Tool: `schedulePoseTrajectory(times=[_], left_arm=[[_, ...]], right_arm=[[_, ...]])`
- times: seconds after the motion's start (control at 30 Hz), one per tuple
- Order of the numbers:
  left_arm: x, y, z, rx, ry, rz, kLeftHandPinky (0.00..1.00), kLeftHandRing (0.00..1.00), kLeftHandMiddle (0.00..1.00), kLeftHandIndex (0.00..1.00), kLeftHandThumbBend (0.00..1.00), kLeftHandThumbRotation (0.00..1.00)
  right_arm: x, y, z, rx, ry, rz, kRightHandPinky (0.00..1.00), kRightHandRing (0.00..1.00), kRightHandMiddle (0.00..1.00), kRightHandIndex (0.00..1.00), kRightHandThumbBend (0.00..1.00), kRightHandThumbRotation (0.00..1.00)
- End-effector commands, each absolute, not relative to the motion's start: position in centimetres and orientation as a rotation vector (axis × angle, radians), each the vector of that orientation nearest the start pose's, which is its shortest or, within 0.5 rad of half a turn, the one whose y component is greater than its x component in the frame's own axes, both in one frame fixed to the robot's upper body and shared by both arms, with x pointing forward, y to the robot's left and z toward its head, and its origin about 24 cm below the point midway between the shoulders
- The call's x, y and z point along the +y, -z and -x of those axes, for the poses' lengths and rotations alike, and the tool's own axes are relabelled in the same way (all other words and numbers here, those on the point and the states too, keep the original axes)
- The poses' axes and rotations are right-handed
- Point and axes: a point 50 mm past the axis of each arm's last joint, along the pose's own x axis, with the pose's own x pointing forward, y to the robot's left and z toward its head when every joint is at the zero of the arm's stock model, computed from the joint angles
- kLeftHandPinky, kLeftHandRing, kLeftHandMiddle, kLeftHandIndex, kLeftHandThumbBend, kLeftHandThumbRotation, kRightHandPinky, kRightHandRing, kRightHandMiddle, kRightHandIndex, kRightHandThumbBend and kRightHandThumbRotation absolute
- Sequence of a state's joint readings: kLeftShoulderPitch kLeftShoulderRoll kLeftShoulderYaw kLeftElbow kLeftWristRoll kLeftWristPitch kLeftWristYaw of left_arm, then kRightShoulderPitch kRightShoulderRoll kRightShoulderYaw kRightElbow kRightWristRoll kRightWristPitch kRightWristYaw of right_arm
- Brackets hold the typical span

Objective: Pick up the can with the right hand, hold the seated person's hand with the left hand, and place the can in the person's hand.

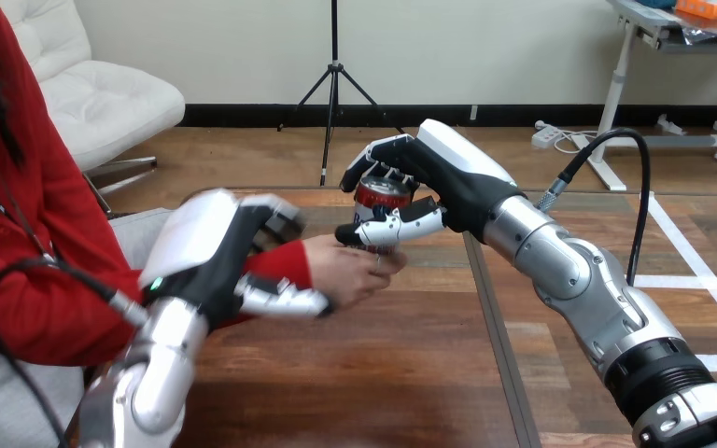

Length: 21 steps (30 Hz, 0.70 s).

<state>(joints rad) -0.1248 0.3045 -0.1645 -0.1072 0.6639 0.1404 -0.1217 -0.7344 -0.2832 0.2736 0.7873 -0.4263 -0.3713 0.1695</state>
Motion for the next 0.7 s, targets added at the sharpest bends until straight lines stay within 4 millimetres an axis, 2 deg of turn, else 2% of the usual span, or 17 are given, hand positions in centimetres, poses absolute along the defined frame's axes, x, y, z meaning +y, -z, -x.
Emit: schedulePoseTrajectory(times=[0.0, 0.33, 0.67], left_arm=[[13.35, -15.97, -28.25, -0.447, 0.16, -0.919, 0.47, 0.61, 0.68, 0.69, 1.0, 0.62], [13.56, -16.04, -28.17, -0.433, 0.228, -0.877, 0.5, 0.64, 0.71, 0.72, 1.0, 0.74], [13.73, -16.43, -28.03, -0.389, 0.374, -0.77, 0.58, 0.73, 0.76, 0.78, 1.0, 0.74]], right_arm=[[-11.64, -12.94, -36.86, -0.374, -0.488, 0.859, 0.52, 0.61, 0.65, 0.65, 0.9, 0.99], [-12.05, -12.84, -36.75, -0.388, -0.487, 0.863, 0.55, 0.64, 0.68, 0.69, 0.98, 1.0], [-12.48, -12.63, -36.61, -0.388, -0.485, 0.845, 0.56, 0.65, 0.69, 0.7, 1.0, 1.0]])
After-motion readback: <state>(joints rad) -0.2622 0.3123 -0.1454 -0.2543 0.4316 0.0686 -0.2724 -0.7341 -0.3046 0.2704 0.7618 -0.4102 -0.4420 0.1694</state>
